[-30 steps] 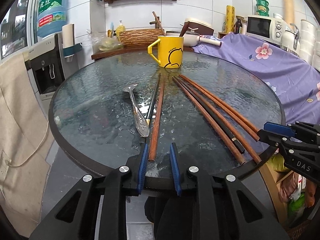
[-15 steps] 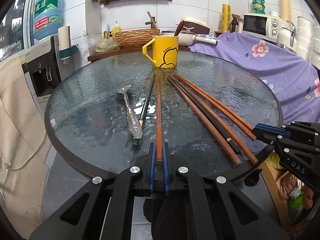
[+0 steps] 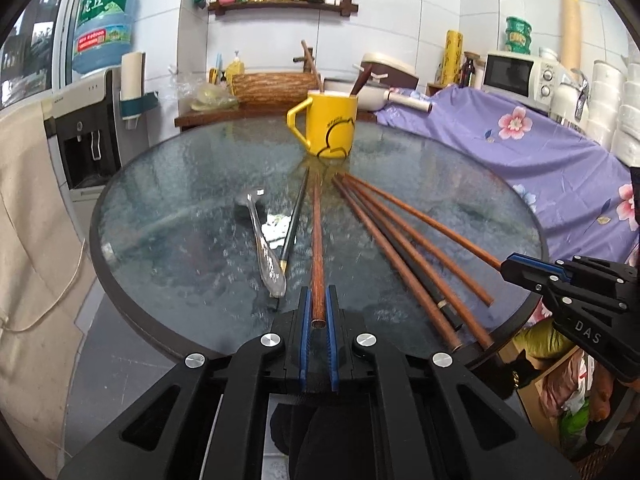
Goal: Organize utensils
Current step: 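Close the left gripper on a brown chopstick while the right gripper grasps another chopstick, then lift both held chopsticks and carry them toward the yellow mug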
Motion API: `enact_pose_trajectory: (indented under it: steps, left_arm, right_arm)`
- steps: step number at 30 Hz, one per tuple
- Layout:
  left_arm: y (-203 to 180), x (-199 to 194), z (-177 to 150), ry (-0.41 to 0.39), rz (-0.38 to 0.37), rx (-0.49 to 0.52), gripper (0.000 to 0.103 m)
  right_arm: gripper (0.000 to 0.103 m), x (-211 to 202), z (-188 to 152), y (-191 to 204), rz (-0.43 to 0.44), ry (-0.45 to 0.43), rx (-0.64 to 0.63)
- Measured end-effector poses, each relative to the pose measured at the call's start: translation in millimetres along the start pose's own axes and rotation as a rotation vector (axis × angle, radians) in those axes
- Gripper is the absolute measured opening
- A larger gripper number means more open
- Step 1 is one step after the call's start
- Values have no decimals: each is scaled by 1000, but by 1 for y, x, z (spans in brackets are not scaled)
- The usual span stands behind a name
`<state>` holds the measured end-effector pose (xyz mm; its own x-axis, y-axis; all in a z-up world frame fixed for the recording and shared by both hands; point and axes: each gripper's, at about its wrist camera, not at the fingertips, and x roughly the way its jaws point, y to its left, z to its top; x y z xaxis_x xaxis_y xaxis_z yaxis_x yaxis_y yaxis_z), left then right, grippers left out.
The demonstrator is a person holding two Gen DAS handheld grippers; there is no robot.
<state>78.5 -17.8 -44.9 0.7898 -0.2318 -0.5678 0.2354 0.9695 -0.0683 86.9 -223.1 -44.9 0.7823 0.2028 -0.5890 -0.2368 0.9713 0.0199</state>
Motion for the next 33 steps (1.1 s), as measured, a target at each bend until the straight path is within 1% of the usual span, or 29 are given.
enact_pose_trajectory:
  steps: [5, 12, 23, 33]
  left_arm:
    - [1, -12, 12, -47, -16, -14, 7]
    - [2, -32, 37, -136, -20, -3, 7]
    - [7, -49, 68, -219, -44, 8, 7]
    - [5, -54, 95, -280, -69, 37, 7]
  right_arm:
    - [8, -13, 13, -6, -8, -48, 7]
    - [8, -32, 36, -12, -23, -117, -23]
    - [8, -54, 72, -10, -25, -221, -90]
    - [8, -58, 93, -7, -19, -265, -138]
